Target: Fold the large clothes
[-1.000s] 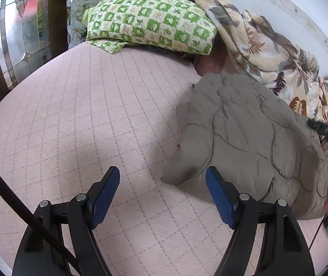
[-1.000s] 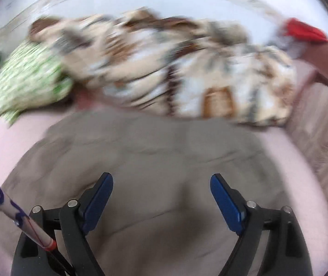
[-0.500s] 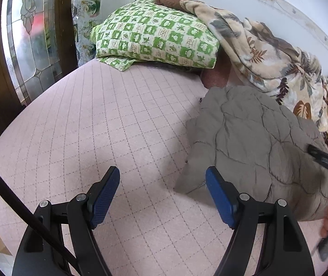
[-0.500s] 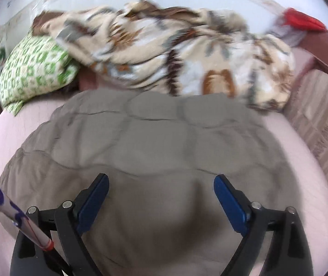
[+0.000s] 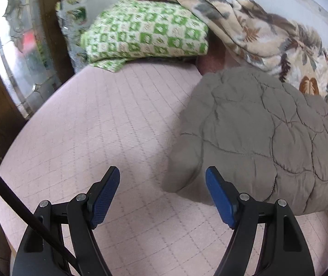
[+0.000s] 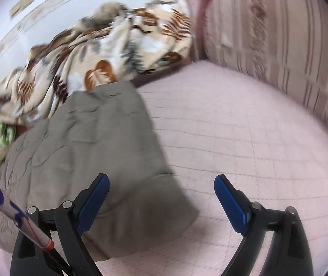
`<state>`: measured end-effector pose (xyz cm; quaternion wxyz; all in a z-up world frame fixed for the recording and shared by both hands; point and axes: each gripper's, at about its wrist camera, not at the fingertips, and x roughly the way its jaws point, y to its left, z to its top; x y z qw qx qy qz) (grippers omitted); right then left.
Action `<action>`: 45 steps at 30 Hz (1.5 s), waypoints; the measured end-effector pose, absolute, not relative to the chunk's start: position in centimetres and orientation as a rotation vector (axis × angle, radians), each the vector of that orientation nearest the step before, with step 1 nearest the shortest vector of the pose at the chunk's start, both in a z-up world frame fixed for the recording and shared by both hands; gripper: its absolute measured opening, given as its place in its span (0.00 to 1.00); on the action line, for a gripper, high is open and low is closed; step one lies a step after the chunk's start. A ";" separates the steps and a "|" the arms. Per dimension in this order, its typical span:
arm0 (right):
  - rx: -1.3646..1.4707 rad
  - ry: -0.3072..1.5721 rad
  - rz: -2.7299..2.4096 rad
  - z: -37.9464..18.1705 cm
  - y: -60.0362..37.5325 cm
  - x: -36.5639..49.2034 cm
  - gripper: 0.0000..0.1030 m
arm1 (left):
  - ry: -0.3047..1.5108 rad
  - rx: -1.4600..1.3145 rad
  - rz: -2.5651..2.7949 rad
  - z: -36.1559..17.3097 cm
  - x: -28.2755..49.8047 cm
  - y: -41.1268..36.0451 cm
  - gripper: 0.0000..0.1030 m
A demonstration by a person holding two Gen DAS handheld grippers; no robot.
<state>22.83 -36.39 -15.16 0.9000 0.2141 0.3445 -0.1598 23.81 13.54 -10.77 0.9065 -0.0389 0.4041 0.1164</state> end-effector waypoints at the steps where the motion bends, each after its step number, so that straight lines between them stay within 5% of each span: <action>1: 0.463 0.705 -0.322 -15.6 -37.0 22.7 0.94 | 0.843 -0.097 0.220 -10.8 24.3 13.6 0.74; 11: 0.647 0.786 -0.128 -18.5 -41.9 27.2 1.00 | 0.867 -0.440 -0.062 -12.8 32.0 17.7 0.75; 17: 0.860 0.827 0.093 -22.0 -42.2 29.5 1.00 | 0.977 -0.681 -0.349 -18.0 34.5 17.4 0.86; 20: 0.932 0.855 0.250 -22.1 -40.1 30.7 0.61 | 0.985 -0.639 -0.324 -17.5 34.0 16.3 0.76; 22: 0.874 0.854 0.232 -21.0 -39.0 30.6 0.55 | 0.983 -0.632 -0.312 -16.1 33.3 16.3 0.54; 26: 0.853 0.841 0.279 -19.7 -38.3 29.5 0.50 | 0.945 -0.573 -0.267 -12.7 30.6 16.4 0.46; 28: 0.818 0.862 0.242 -20.1 -37.8 29.5 0.55 | 0.972 -0.522 -0.210 -13.1 30.6 16.0 0.52; 30: 0.799 0.869 0.174 -20.6 -37.8 29.4 0.79 | 1.010 -0.515 -0.153 -14.7 31.2 16.1 0.62; 31: 0.793 0.868 0.137 -20.5 -38.0 29.3 0.80 | 1.015 -0.537 -0.147 -15.1 31.1 16.5 0.64; 41: 0.496 0.550 -0.236 -10.9 -37.2 23.6 0.80 | 0.715 -0.326 0.050 -7.2 25.2 16.2 0.68; 45: 0.318 0.554 -0.117 -9.8 -31.0 24.1 0.64 | 0.545 -0.148 0.245 -4.5 23.0 14.2 0.81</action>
